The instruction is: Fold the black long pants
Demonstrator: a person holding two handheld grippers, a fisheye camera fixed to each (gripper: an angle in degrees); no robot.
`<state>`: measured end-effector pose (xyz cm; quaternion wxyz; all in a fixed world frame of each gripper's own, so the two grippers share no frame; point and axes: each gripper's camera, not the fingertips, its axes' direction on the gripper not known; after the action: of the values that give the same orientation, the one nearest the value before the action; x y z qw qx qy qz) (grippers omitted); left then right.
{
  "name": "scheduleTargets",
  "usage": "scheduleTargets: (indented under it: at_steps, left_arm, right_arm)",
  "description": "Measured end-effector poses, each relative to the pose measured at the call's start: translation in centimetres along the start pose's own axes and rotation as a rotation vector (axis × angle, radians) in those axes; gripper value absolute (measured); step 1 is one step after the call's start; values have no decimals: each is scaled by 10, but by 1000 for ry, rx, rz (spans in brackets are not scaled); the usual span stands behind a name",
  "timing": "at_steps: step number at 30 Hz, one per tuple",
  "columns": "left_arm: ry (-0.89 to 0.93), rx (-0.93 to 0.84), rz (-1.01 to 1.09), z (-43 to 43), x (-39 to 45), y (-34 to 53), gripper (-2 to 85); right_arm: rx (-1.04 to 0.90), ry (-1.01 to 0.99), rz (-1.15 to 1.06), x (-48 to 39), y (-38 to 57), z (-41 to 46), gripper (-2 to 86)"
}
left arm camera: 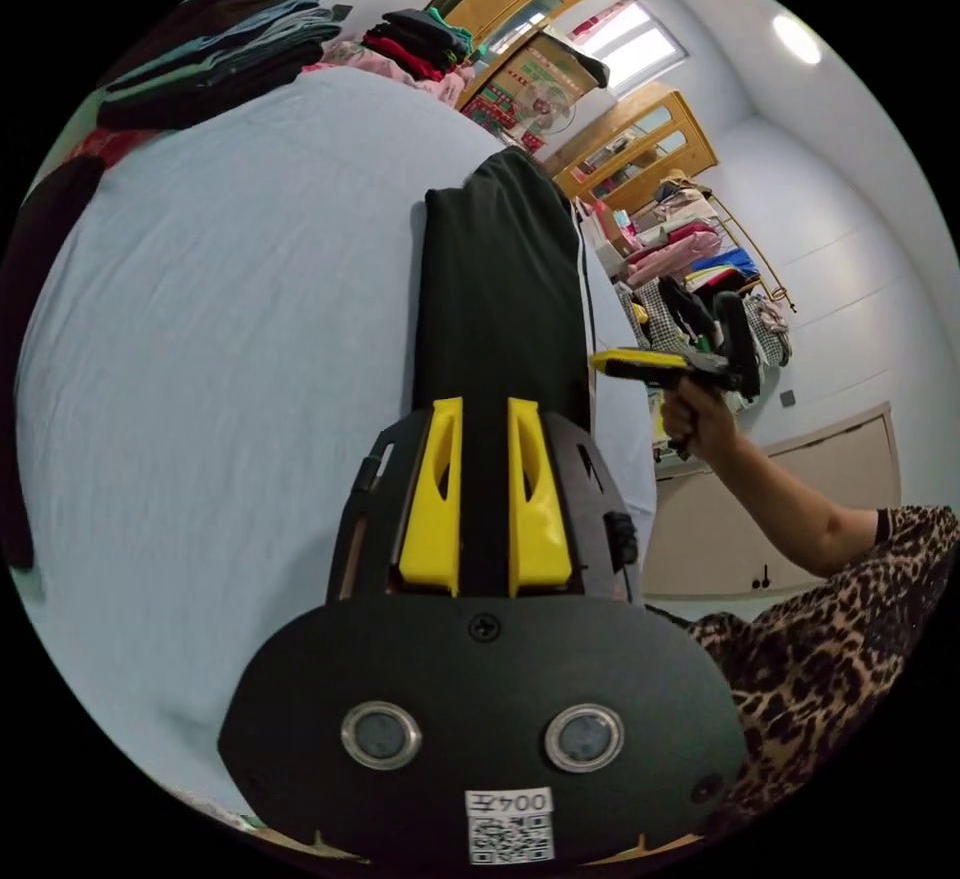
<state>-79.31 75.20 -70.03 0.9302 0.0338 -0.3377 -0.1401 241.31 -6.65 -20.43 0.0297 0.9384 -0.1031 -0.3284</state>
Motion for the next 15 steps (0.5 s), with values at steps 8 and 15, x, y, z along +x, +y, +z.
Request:
scheduleTargets:
  at_steps: [8,15]
  left_arm:
    - [-54,12,-25,69,-29,-132,81]
    - [-55,4,-72,122,-55,-195,87]
  right_arm:
    - [-287,81,-163,-12,-99,-6,44]
    - [-284,20,-150,-14,-124,-36,39]
